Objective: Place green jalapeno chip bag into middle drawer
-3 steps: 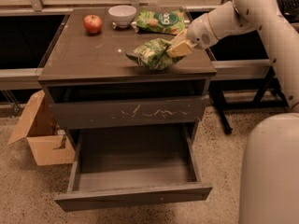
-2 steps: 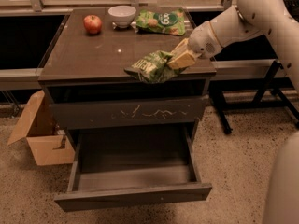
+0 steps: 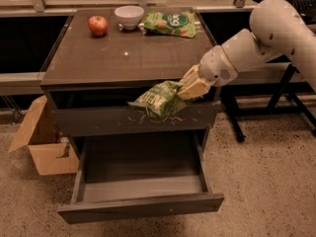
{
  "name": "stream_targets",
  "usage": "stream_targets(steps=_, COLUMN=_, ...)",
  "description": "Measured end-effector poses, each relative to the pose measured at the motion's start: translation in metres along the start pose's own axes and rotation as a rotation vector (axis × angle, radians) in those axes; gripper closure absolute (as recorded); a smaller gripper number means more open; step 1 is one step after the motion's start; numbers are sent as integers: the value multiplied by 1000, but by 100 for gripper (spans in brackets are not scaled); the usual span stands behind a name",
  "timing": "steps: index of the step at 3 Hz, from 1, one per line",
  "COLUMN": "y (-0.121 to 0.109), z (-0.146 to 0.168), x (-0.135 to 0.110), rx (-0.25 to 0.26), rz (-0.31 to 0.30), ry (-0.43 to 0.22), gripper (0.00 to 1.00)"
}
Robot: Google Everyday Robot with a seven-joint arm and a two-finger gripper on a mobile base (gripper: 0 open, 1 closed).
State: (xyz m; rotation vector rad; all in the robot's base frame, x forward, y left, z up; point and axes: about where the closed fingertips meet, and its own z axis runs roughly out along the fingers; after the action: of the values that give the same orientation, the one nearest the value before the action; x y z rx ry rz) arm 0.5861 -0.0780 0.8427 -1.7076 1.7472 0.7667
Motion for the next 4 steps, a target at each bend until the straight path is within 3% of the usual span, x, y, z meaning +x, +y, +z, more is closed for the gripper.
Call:
stream_targets(steps=1, y=12, z=23, x=39, rx=-4, rz=76, ry=-27, gripper=100)
stream_targets(steps=2, y=12, z=23, x=39, rx=-4, rz=76, ry=-27, gripper=100)
stream_targets(steps=3, y=12, z=46, x=60, rx=-24, rz=97, ry=-48, gripper=100)
stream_targets(steps=4, y=13, z=103, x=117, rx=-58, rz=172, ry=-88, gripper=100)
